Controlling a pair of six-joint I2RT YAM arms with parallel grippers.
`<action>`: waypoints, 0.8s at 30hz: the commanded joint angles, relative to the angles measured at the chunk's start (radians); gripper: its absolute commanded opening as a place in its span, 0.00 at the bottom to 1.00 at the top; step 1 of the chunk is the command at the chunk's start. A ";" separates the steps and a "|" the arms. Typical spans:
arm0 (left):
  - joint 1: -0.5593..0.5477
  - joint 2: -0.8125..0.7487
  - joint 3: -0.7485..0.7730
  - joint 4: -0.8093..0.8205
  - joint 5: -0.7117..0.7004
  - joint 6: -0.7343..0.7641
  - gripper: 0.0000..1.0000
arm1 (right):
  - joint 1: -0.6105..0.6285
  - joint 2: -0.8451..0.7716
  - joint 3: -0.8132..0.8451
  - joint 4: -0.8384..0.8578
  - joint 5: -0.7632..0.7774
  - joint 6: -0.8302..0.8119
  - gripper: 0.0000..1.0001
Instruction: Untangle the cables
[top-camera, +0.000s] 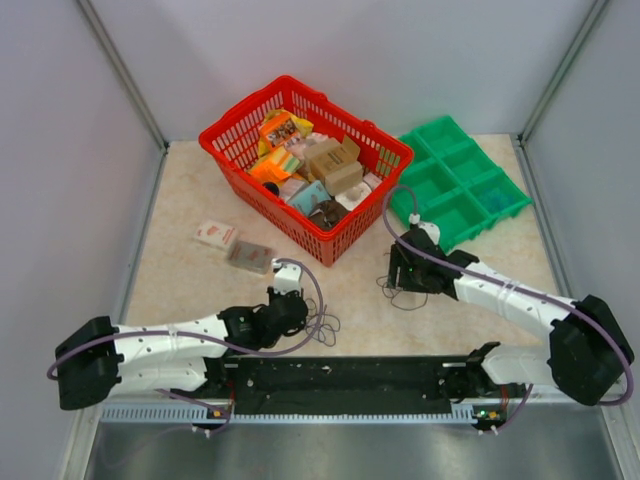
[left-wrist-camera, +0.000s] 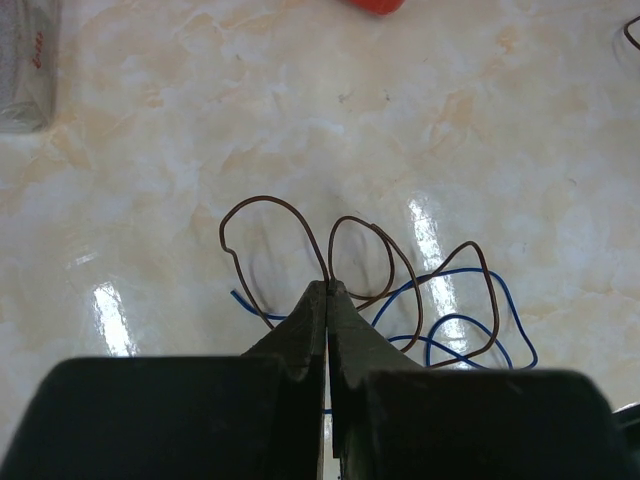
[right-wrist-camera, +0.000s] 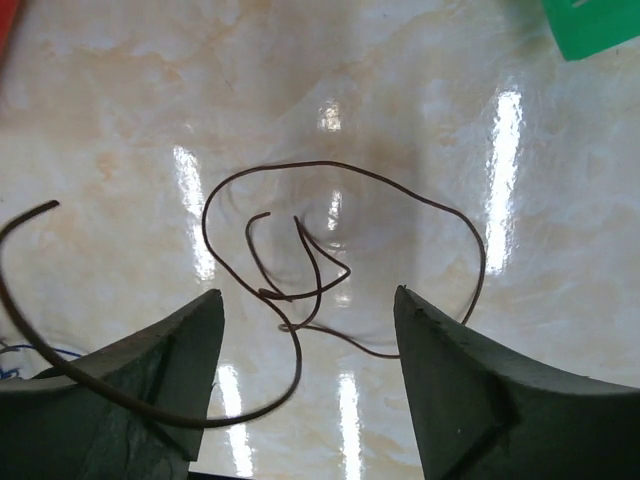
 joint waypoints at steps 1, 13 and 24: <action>0.005 0.013 0.030 0.014 -0.007 -0.015 0.00 | -0.008 -0.045 -0.020 0.044 -0.051 0.055 0.71; 0.005 0.027 0.040 0.000 -0.016 -0.032 0.00 | -0.007 0.092 0.028 0.061 -0.070 0.138 0.65; 0.007 0.053 0.057 -0.009 -0.018 -0.032 0.00 | -0.007 0.178 0.058 0.125 -0.073 0.123 0.30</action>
